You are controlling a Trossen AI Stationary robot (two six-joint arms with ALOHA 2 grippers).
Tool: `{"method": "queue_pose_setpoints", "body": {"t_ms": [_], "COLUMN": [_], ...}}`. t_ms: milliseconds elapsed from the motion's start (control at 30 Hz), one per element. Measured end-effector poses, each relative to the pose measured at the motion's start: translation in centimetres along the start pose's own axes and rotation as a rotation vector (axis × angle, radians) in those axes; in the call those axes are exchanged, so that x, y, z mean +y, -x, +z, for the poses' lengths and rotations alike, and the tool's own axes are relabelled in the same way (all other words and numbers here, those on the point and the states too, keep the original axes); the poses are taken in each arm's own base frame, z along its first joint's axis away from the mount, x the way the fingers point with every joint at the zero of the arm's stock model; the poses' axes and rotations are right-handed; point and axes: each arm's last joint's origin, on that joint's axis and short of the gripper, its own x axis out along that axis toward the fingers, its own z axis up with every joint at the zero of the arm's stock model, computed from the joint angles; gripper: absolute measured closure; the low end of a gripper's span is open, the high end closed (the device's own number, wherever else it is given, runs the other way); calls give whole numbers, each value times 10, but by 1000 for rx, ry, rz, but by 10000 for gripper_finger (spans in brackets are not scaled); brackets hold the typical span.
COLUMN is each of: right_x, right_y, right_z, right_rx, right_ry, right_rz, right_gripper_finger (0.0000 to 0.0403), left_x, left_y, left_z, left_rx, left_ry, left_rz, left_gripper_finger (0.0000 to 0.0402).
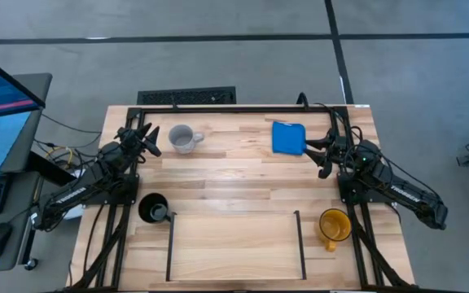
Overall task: Stack small to large cups/mugs on shelf
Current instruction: Put the black mug on the shelf
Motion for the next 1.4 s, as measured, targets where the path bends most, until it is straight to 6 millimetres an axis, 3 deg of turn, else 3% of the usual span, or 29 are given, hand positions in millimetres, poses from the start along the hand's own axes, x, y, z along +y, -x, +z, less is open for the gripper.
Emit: {"method": "queue_pose_setpoints", "body": {"t_ms": [800, 1400], "right_x": [0, 0], "right_y": [0, 0], "right_z": [0, 0], "right_rx": [0, 0], "right_ry": [0, 35], "right_rz": [0, 0], "right_gripper_finger": [210, 211], "left_x": [0, -10], "left_y": [0, 2], "left_z": [1, 8], "left_rx": [-11, -40], "left_ry": [6, 5], "left_rz": [-8, -303], "left_gripper_finger": [223, 223]}}
